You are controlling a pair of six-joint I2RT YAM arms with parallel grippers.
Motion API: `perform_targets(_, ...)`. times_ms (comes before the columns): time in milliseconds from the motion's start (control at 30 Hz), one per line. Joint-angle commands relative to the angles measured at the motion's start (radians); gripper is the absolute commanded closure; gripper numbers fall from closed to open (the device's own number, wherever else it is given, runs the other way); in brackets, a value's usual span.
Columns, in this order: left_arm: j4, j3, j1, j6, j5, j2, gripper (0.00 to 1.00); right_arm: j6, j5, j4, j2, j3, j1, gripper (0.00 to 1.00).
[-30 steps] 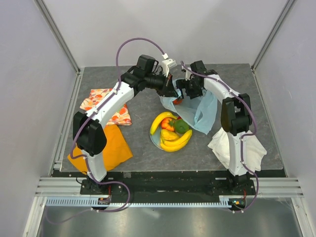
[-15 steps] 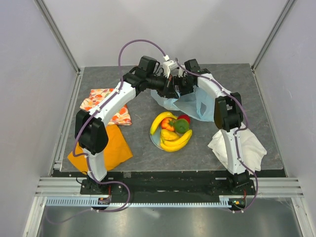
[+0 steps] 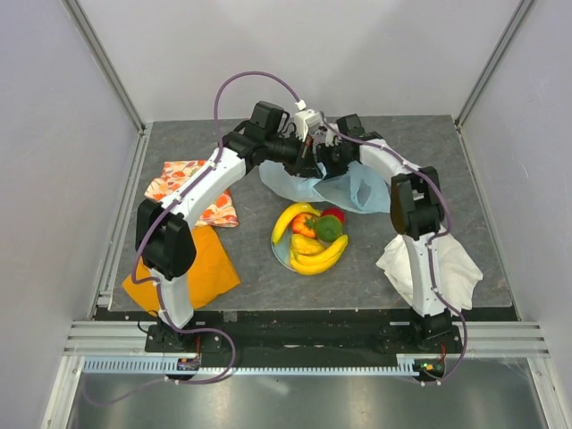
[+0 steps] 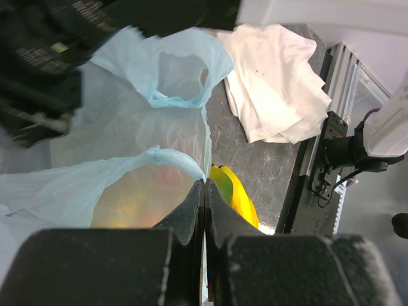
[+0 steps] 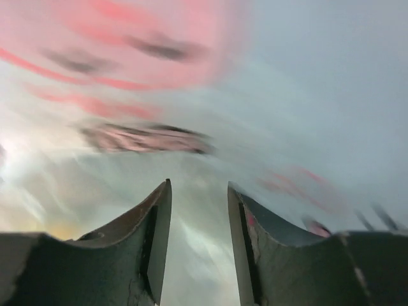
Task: Take the fake fruits out of the plastic bag
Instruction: Adjust the plastic bag at the center of the board.
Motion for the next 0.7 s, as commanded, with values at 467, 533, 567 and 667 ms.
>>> perform_targets(467,0.006,0.311,-0.08,-0.008,0.372,0.135,0.98,-0.139,0.008,-0.156,-0.807,-0.688,-0.361,0.43)
perform_targets(533,0.02,0.284,-0.097,0.073,0.34,0.072,0.98,-0.136,-0.007,-0.135,-0.835,-0.705,-0.333,0.38)
perform_targets(567,0.023,0.253,-0.097,0.08,0.321,0.064,0.98,-0.134,0.002,-0.114,-0.824,-0.711,-0.292,0.36)
perform_targets(667,0.02,0.23,-0.092,0.058,0.323,0.086,0.98,-0.113,0.011,-0.07,-0.754,-0.69,-0.246,0.29)
